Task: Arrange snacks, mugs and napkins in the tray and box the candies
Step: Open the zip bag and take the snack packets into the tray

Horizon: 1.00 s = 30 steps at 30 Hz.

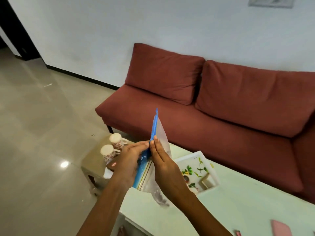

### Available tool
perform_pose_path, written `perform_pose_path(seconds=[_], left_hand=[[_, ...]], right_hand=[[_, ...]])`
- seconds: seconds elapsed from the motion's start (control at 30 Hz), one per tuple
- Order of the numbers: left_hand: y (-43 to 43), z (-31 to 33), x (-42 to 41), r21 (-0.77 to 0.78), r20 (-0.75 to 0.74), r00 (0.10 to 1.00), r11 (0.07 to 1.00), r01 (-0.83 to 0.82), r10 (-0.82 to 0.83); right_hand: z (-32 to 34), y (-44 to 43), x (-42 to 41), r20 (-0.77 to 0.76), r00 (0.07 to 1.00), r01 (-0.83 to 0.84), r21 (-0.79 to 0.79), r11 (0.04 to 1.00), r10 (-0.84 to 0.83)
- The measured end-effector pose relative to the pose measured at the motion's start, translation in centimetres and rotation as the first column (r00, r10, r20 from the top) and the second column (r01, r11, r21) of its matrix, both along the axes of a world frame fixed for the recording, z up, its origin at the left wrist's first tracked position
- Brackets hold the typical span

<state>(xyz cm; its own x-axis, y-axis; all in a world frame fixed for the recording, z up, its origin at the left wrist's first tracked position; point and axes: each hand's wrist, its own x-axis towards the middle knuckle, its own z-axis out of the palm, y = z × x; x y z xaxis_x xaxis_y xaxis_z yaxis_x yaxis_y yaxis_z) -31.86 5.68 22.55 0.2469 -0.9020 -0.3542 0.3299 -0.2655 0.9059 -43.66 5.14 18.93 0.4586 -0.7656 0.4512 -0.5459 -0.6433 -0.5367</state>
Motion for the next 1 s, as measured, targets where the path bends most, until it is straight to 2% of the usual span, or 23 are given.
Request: perform_pose_path(seconds=[0.07, 0.13, 0.33, 0.43, 0.57, 0.7, 0.83, 0.93, 1.0], left_hand=[[0.5, 0.4, -2.0, 0.062, -0.119, 0.992, 0.997, 0.05, -0.043], [0.9, 1.1, -4.4, 0.084, -0.146, 0.985, 0.991, 0.108, -0.095], [2.1, 2.9, -10.6, 0.101, 0.109, 0.977, 0.98, 0.174, -0.185], [2.7, 2.8, -12.9, 0.1, 0.147, 0.954, 0.963, 0.249, -0.262], [4.3, 1.9, -15.1, 0.111, 0.066, 0.944, 0.943, 0.314, -0.323], [5.7, 1.5, -16.6, 0.094, 0.039, 0.934, 0.932, 0.351, -0.356], [6.1, 1.8, -17.3, 0.029, -0.069, 0.907, 0.908, 0.418, -0.415], [6.6, 2.0, -18.3, 0.001, -0.062, 0.896, 0.898, 0.44, -0.439], [6.8, 2.0, -19.2, 0.003, -0.038, 0.902, 0.903, 0.43, -0.429]], right_hand=[[0.3, 1.0, -2.6, 0.018, 1.0, 0.012, -0.037, 0.999, -0.012], [1.0, 2.2, -5.4, 0.086, 0.995, 0.055, -0.009, 0.998, -0.054], [1.8, 5.2, -12.0, 0.249, 0.951, 0.188, 0.004, 0.982, -0.183], [2.3, 7.2, -13.8, 0.36, 0.887, 0.244, 0.168, 0.955, -0.29], [3.9, 9.4, -14.9, 0.507, 0.679, 0.269, 0.5, 0.823, -0.531], [4.8, 10.2, -16.3, 0.461, 0.602, 0.285, 0.639, 0.715, -0.652], [5.1, 10.6, -17.7, 0.526, 0.54, 0.18, 0.691, 0.7, -0.658], [5.3, 10.6, -18.9, 0.49, 0.548, 0.21, 0.704, 0.679, -0.678], [5.5, 10.7, -19.7, 0.439, 0.603, 0.27, 0.673, 0.688, -0.666]])
